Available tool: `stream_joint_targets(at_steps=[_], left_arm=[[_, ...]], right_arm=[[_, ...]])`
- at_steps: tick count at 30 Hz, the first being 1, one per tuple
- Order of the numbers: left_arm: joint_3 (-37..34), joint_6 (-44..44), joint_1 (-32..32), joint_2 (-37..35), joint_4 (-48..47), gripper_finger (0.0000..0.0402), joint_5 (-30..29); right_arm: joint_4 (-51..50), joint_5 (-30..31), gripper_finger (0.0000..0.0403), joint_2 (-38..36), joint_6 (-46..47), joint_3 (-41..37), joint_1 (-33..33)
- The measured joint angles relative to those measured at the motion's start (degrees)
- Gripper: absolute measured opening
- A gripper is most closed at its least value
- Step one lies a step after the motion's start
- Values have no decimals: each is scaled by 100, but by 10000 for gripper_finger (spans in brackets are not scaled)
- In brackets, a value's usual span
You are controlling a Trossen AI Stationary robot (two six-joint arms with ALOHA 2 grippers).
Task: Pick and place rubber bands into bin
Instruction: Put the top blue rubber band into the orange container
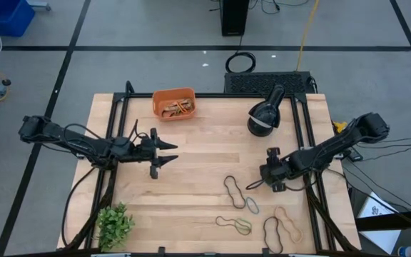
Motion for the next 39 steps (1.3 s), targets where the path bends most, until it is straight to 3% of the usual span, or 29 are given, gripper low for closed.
stream_joint_targets(at_steps=[7, 15, 25, 28, 33, 39], left_arm=[[0, 18, 0, 0, 1, 179, 0], [0, -289, 0, 0, 5, 180, 0], [0, -715, 1, 0, 12, 179, 0], [0, -715, 9, 0, 11, 179, 0], [0, -571, 13, 31, 19, 179, 50], [92, 39, 13, 710, 503, 179, 208]], right_arm=[[121, -74, 126, 166, -83, -21, -1], [214, -304, 13, 171, -265, -27, -5], [885, 49, 2, -127, -305, 111, -7], [1448, 243, 2, -339, -404, 269, -9], [3260, 330, 1, -624, -1348, 327, -9], [5138, 311, 1, -646, -2474, 333, -16]])
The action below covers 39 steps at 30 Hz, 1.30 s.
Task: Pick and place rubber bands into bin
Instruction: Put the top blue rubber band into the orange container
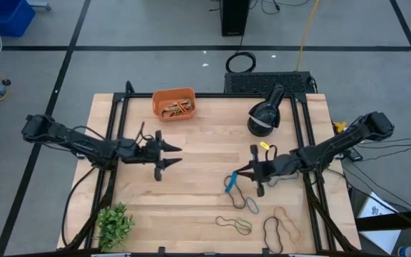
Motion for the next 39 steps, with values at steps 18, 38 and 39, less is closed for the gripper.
stream_joint_targets(at_steps=[18, 38, 39], left_arm=[[2658, 451, 264, 3483, -24, 179, 670], [3511, 123, 256, 4164, -343, 179, 1805], [3511, 105, 256, 4164, -341, 179, 1807]], right_arm=[[1848, -1041, 0, 754, -551, 0, -484], [1864, -1041, 0, 805, -792, -2, -482], [1863, -1041, 0, 805, -790, -2, -482]])
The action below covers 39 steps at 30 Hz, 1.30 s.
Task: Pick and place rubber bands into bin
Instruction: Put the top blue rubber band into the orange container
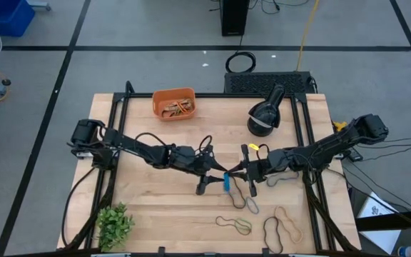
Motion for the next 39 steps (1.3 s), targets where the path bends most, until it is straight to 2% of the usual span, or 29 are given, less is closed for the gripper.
stream_joint_targets(at_steps=[7, 12, 24, 34, 39], left_arm=[[0, -146, -35, 0, 20, 179, 629], [0, -114, -120, 0, 204, 179, 674], [0, -164, -111, -2, 243, 179, -310], [0, -213, -109, -2, 221, 179, -394], [0, -197, -105, -2, 139, 179, -803]], right_arm=[[-38, 2, 0, 0, -1, 0, 0], [-36, 2, 0, 0, 1, 0, 0], [-38, 7, 0, -2, 21, 0, 2], [-36, 4, 0, -2, 40, 0, 2], [-37, -3, 0, -2, 208, 0, 2]])
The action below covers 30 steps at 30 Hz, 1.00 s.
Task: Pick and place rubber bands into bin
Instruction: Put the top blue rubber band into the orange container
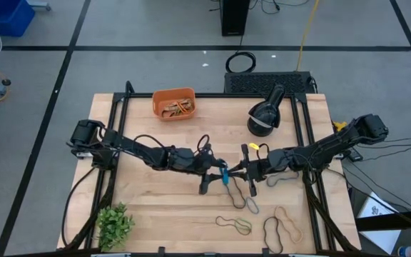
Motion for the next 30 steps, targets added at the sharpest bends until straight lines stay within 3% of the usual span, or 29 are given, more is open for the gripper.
stream_joint_targets(at_steps=[6, 15, 30], left_arm=[[0, -2, -2, -2, 2, 179, -331], [0, -13, -31, -2, -193, 179, 38], [0, 69, -83, -2, 169, 179, -1]], right_arm=[[-1, -8, 0, 0, 35, 0, 0], [-3, 211, 0, 0, -40, 0, 2], [162, 311, 0, 2, -97, -2, 0]])
